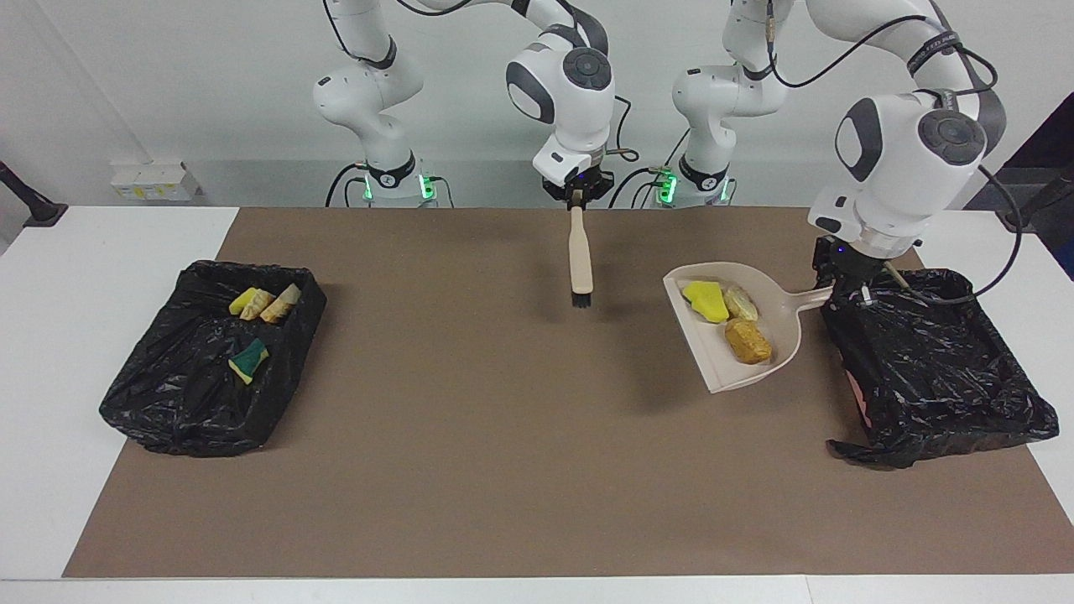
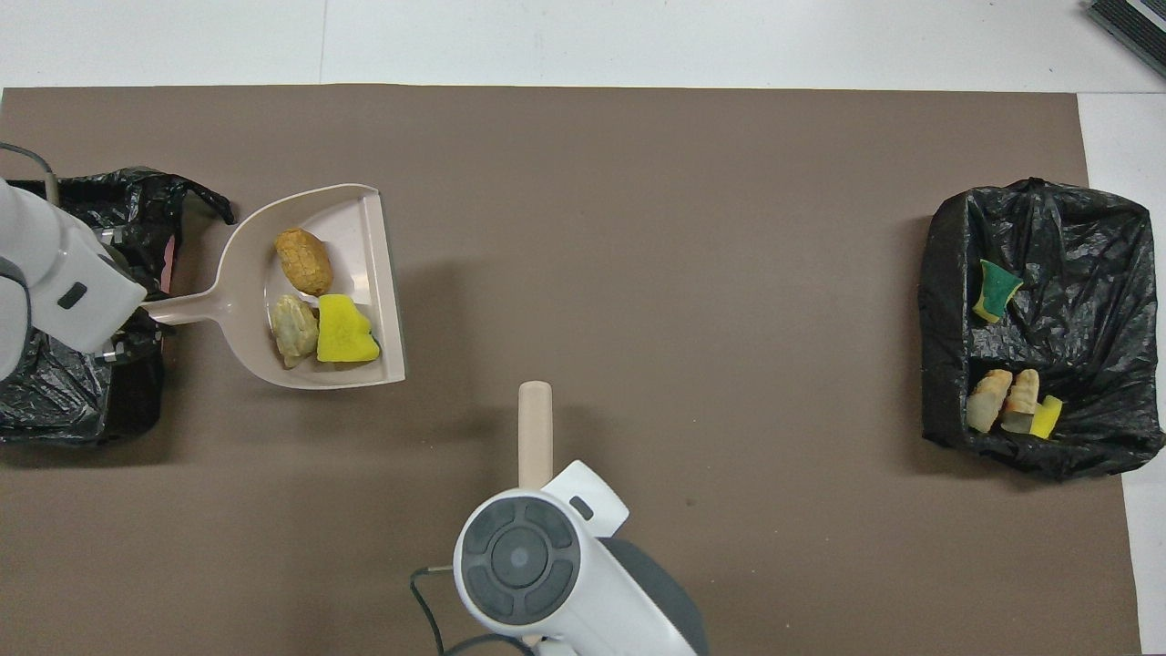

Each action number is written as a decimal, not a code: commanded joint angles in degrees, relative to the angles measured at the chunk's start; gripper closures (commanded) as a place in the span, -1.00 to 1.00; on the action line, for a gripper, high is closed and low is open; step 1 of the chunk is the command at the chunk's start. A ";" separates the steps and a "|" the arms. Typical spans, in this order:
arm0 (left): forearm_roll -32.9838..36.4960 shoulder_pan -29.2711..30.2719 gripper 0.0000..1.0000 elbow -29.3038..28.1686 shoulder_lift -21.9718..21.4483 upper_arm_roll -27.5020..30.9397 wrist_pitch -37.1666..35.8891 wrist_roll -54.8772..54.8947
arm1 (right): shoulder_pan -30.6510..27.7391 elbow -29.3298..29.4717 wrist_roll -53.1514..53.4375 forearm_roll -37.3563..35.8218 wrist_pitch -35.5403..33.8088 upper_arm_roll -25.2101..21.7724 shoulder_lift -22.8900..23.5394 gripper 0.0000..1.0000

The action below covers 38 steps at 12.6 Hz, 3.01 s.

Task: Sweep and dump trash in bin
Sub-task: 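Carry the loaded dustpan with the left gripper over the nearby bin, then tip the dustpan into the bin with the left gripper while the right gripper withdraws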

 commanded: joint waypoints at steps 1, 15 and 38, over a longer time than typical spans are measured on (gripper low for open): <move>-1.25 4.01 1.00 9.23 4.16 -0.48 -6.37 6.28 | 5.18 -4.72 6.79 -0.17 2.41 0.07 -2.22 1.00; 12.70 23.54 1.00 23.67 11.63 0.75 1.84 35.05 | 11.89 -21.08 6.02 2.11 15.15 0.25 -5.73 1.00; 67.30 10.09 1.00 17.87 9.71 1.28 -2.96 10.09 | -21.04 -2.12 -14.26 2.20 -14.70 -2.12 -19.88 -1.00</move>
